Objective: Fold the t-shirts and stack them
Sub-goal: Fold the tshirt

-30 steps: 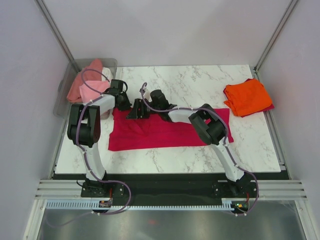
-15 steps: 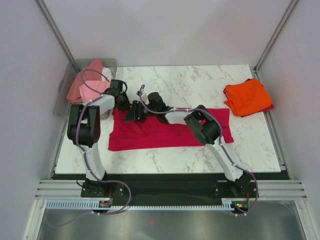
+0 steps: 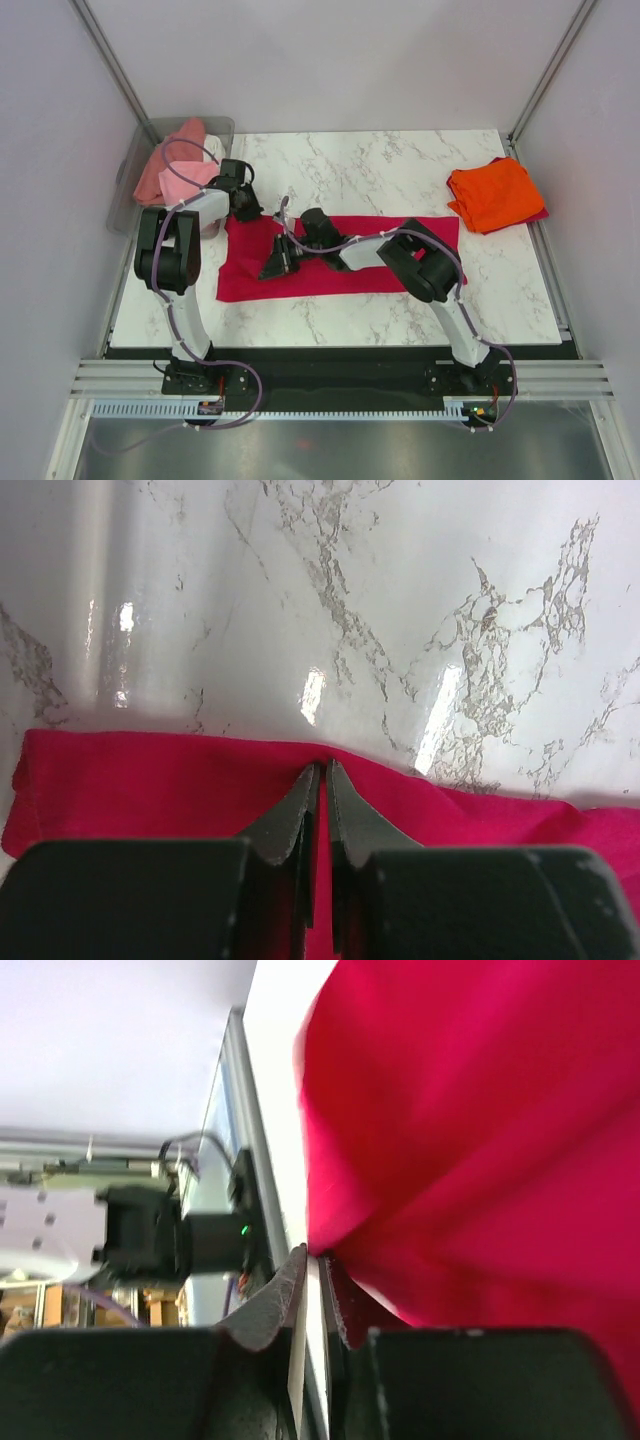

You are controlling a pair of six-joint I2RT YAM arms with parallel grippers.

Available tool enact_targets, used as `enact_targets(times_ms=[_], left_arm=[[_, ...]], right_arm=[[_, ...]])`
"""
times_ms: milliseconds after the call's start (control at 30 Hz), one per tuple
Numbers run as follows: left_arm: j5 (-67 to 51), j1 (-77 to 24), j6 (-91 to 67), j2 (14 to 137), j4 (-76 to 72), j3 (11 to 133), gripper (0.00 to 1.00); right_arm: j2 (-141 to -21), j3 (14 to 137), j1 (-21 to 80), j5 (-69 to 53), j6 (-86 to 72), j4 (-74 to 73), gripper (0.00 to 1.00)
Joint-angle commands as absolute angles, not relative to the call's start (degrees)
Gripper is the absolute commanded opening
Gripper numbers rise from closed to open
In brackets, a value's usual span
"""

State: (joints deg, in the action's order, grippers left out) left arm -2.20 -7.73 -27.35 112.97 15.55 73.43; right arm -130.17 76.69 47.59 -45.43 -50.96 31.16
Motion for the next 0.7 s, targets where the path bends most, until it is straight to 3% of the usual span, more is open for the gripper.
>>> enact_targets(times_ms=[0, 33, 67, 133, 200, 267, 333, 467, 667], left_arm=[[-2.72, -7.12, -26.10, 114.70, 16.52, 72.07, 0.12], [-2.81, -7.12, -26.10, 114.70, 16.52, 72.07, 0.12], [-2.81, -7.12, -26.10, 114.70, 16.52, 72.07, 0.12], [-2.90, -7.12, -26.10, 114.78, 16.52, 72.07, 0.12], [-2.90, -7.03, -26.10, 114.70, 16.52, 72.07, 0.12], [-3.16, -7.03, -25.93, 114.70, 16.44, 72.07, 0.12], [-2.82, -7.03, -25.84, 114.00, 16.26, 71.81, 0.12], [-2.63, -7.29, -26.01, 109.87, 14.15, 69.00, 0.15], [-4.57, -8.96, -26.63, 99.52, 12.13, 64.17, 0.45]], right_arm=[[-121.14, 71.56, 50.27, -49.13, -47.29, 33.24, 0.16], [-119.98, 69.28, 51.06, -48.87, -46.50, 32.27, 0.30], [-117.80, 68.21, 51.33, -49.04, -45.97, 31.82, 0.36], [-115.68, 65.22, 52.03, -49.22, -44.56, 30.85, 0.40], [-112.00, 63.47, 51.94, -46.17, -41.68, 27.36, 0.57], [-108.74, 62.23, 51.50, -40.46, -37.46, 20.87, 0.62], [-105.21, 63.54, 51.24, -28.47, -33.07, 9.00, 0.62], [-103.45, 63.63, 49.31, -18.74, -35.84, 3.08, 0.53], [-106.60, 65.82, 48.60, -16.08, -39.55, 1.41, 0.44]])
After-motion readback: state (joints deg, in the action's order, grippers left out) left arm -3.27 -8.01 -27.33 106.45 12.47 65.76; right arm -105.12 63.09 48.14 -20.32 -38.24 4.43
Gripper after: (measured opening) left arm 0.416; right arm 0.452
